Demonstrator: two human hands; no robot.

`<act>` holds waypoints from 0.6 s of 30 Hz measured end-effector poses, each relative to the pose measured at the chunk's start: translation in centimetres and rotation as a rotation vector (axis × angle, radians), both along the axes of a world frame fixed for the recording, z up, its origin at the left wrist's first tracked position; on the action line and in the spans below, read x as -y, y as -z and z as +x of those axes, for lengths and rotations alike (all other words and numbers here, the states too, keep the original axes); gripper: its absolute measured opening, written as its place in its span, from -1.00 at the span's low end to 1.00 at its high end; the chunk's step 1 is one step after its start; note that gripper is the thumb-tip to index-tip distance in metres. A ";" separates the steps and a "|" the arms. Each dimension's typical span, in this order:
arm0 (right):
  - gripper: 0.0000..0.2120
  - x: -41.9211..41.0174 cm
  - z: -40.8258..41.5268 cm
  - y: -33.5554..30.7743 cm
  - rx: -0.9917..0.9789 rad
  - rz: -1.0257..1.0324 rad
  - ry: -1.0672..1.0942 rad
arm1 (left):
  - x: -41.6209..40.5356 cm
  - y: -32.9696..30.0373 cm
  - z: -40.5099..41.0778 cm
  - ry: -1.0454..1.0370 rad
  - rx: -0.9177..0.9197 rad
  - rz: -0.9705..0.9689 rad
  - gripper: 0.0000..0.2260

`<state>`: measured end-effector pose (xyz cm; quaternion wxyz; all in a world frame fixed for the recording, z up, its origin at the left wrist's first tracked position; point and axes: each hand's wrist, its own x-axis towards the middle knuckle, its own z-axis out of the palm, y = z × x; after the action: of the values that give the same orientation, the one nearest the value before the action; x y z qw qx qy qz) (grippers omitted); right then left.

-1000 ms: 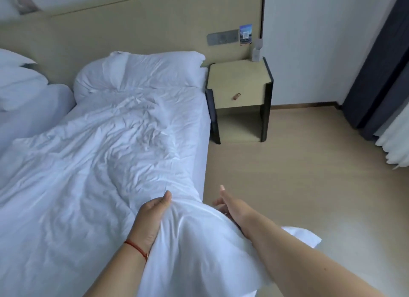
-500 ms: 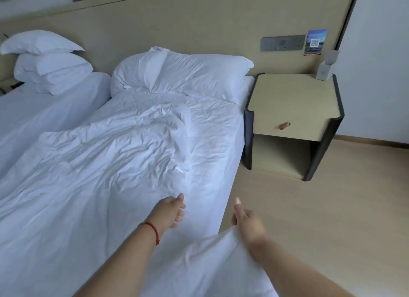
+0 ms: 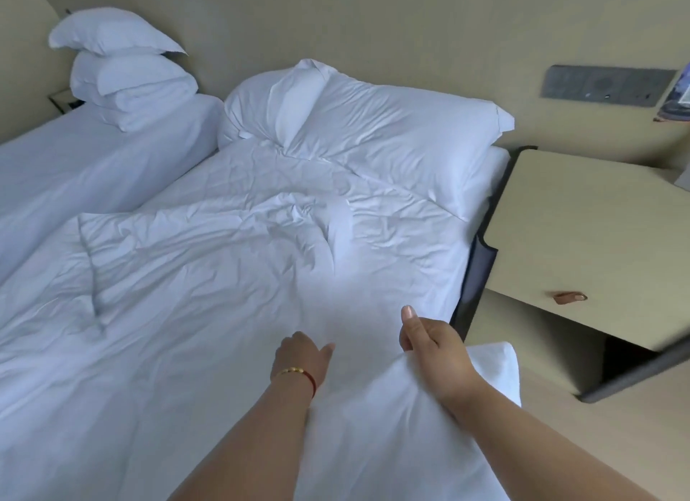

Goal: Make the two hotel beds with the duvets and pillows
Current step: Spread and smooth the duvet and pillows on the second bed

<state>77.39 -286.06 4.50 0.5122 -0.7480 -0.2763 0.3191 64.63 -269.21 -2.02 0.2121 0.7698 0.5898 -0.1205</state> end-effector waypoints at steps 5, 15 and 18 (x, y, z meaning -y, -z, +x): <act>-0.51 -7.0 4.1 3.3 0.077 -0.042 -0.102 | -5.2 5.3 3.7 0.020 -0.185 -0.013 -0.15; -0.34 -18.0 11.9 5.5 0.149 -0.076 -0.241 | -17.0 6.6 7.7 0.079 -0.001 -0.073 -0.67; -0.31 -22.6 15.2 2.4 0.191 0.016 -0.247 | -22.8 0.4 9.9 -0.046 0.196 -0.014 -0.72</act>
<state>92.59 -263.45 2.08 0.4465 -0.7310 -0.4163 0.3049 74.57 -246.38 -2.43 0.2770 0.7625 0.5830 -0.0440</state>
